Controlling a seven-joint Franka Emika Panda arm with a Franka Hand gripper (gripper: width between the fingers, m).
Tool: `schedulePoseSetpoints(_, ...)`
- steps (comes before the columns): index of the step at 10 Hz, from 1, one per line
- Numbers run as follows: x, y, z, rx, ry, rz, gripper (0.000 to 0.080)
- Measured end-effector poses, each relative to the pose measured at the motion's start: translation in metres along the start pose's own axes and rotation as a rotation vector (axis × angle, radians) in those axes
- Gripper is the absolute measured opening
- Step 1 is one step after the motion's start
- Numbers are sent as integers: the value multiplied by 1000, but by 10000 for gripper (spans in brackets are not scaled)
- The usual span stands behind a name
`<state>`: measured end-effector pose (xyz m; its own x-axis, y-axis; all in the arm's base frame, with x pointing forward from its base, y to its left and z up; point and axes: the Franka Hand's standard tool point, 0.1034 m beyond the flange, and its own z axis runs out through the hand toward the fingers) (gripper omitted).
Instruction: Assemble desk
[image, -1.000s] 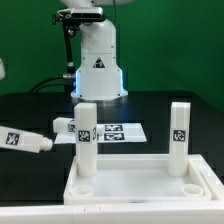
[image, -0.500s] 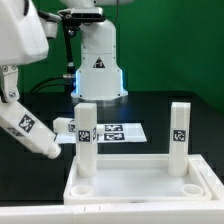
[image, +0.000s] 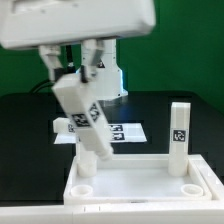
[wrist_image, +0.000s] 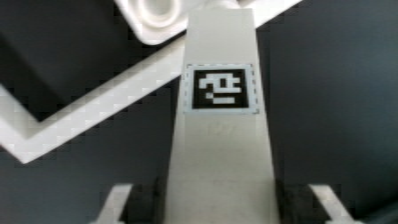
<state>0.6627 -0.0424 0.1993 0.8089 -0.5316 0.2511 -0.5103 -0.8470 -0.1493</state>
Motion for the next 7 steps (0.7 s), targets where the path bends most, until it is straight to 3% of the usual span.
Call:
schedulePoseSetpoints(1,-1,-1,3,12,51,-6,285)
schedulePoseSetpoints(3,-3,0,5,10,45,-6,285)
schedulePoseSetpoints(4,-6,-8,4,2,52,-47,285)
schedulePoseSetpoints(5,-22,-40,3,-14,67,-189,285)
schedulePoseSetpoints(6,-38,-61,3,-21,52,-303,285)
schedulePoseSetpoints(7,-54,-76,3,-59,15,-372,285)
